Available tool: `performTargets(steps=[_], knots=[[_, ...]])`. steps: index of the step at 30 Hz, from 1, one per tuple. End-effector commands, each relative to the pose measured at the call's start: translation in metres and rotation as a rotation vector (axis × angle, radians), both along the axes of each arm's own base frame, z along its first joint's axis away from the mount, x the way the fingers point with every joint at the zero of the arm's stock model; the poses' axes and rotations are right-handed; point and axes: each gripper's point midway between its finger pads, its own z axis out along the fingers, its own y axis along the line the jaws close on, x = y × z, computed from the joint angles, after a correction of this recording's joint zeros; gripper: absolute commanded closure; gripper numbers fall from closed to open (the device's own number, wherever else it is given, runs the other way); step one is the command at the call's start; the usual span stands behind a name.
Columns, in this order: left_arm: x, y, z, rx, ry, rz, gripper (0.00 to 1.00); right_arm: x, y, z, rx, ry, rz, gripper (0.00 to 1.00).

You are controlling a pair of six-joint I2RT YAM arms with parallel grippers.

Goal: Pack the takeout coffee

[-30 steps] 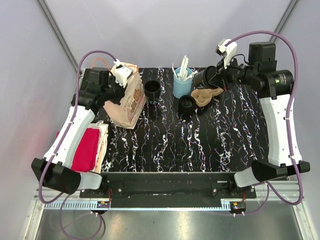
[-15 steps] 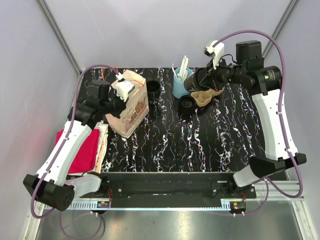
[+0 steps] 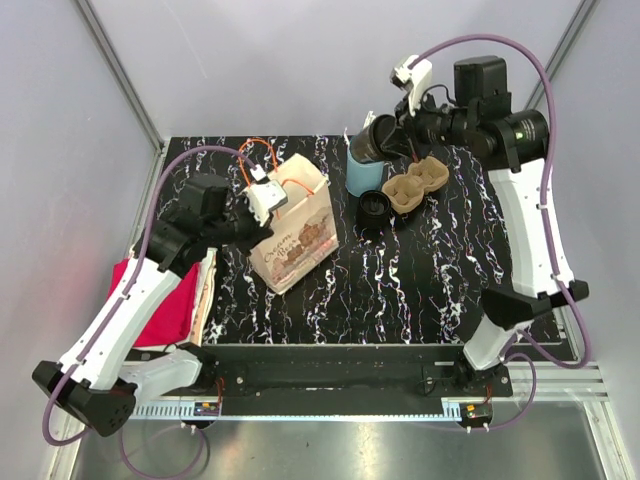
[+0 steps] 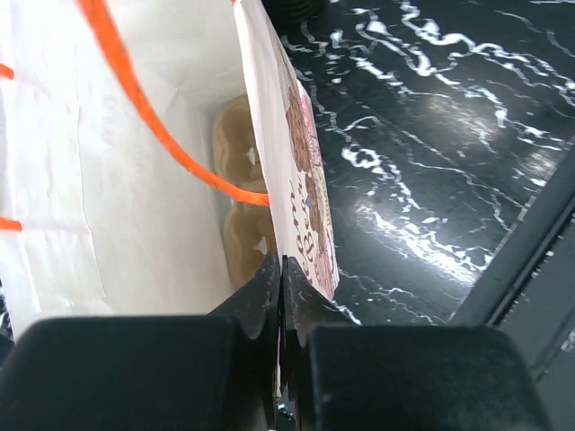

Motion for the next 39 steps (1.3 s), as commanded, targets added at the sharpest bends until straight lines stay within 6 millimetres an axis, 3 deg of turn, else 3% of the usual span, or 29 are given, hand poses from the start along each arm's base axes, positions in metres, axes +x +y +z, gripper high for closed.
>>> performTargets(steps=[1,4,13,18,19,21,22,26,31,34,37,39], knots=[[-0.005,-0.026,0.005,-0.046,-0.018,-0.102,0.94,0.003,0.008,0.015,0.039,0.026,-0.036,1.0],[-0.007,-0.037,0.002,-0.039,-0.001,-0.134,0.92,0.006,0.019,0.021,0.056,0.018,-0.029,1.0],[-0.024,-0.06,0.022,-0.1,0.032,-0.266,0.41,-0.022,0.057,0.013,0.071,0.074,0.099,1.0],[-0.016,-0.053,0.073,-0.129,-0.113,-0.229,0.26,-0.04,0.072,0.017,0.116,0.12,0.166,1.0],[-0.014,-0.051,0.082,-0.132,-0.136,-0.214,0.18,-0.045,0.08,0.016,0.123,0.134,0.186,1.0],[-0.01,-0.043,0.105,-0.139,-0.204,-0.167,0.11,-0.049,0.087,0.013,0.121,0.149,0.199,1.0],[-0.009,-0.041,0.111,-0.138,-0.223,-0.152,0.01,-0.049,0.09,0.009,0.112,0.158,0.198,1.0],[0.004,-0.021,0.133,-0.116,-0.327,-0.042,0.01,-0.049,0.11,-0.01,0.08,0.193,0.211,1.0],[0.029,0.005,0.147,-0.116,-0.406,0.072,0.01,-0.035,0.125,-0.029,0.054,0.223,0.183,1.0],[0.054,0.022,0.147,-0.113,-0.395,0.136,0.01,-0.027,0.13,-0.041,0.041,0.244,0.168,1.0],[0.086,0.031,0.132,-0.114,-0.346,0.161,0.01,-0.025,0.136,-0.052,0.027,0.27,0.165,1.0],[0.096,0.031,0.13,-0.126,-0.336,0.152,0.01,-0.026,0.139,-0.058,0.018,0.286,0.168,1.0]])
